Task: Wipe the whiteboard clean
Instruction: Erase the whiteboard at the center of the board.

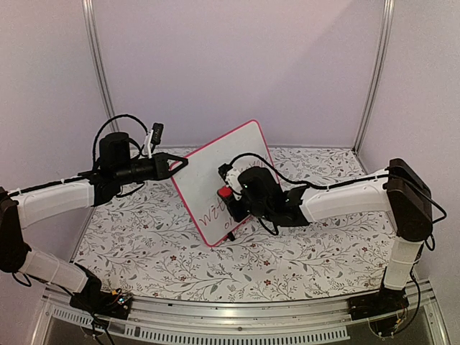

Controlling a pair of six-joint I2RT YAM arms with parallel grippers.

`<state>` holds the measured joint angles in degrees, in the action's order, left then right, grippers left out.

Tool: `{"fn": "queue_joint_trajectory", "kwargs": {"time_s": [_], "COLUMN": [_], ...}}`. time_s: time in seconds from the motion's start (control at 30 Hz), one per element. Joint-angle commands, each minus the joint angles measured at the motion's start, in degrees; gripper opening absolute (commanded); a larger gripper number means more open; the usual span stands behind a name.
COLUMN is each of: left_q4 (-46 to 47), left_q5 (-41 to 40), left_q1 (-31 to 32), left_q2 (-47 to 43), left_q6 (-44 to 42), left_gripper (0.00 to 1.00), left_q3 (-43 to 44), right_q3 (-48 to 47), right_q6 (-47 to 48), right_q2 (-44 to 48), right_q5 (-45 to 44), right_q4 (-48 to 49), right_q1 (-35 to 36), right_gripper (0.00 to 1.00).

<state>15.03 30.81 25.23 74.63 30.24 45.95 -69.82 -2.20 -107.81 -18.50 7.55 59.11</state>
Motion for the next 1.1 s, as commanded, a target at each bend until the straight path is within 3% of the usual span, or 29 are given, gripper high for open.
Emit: {"fn": "queue_joint_trajectory", "kwargs": {"time_s": [0.0, 0.87, 1.07], "left_q4": [1.68, 1.6, 1.54], "left_q5": [5.64, 5.93, 5.76], "left_q1": [1.22, 1.26, 1.24], "left_q2": [-1.32, -1.47, -1.76], "left_q6": [1.53, 1.56, 1.42], "left_gripper": [0.0, 0.0, 0.0], "left_q3": [-0.07, 0.17, 0.02], "right_q3": [3.46, -12.85, -12.24], "right_q6": [-1.36, 6.05, 6.08], "right_q2": [-0.31, -3.51, -3.64], "right_q5": [-0.5, -1.11, -0.92], "right_q4": [-2.68, -5.87, -5.95], "right_q1": [-1.1, -2.66, -3.01], "right_gripper": [0.24, 0.24, 0.24]}}
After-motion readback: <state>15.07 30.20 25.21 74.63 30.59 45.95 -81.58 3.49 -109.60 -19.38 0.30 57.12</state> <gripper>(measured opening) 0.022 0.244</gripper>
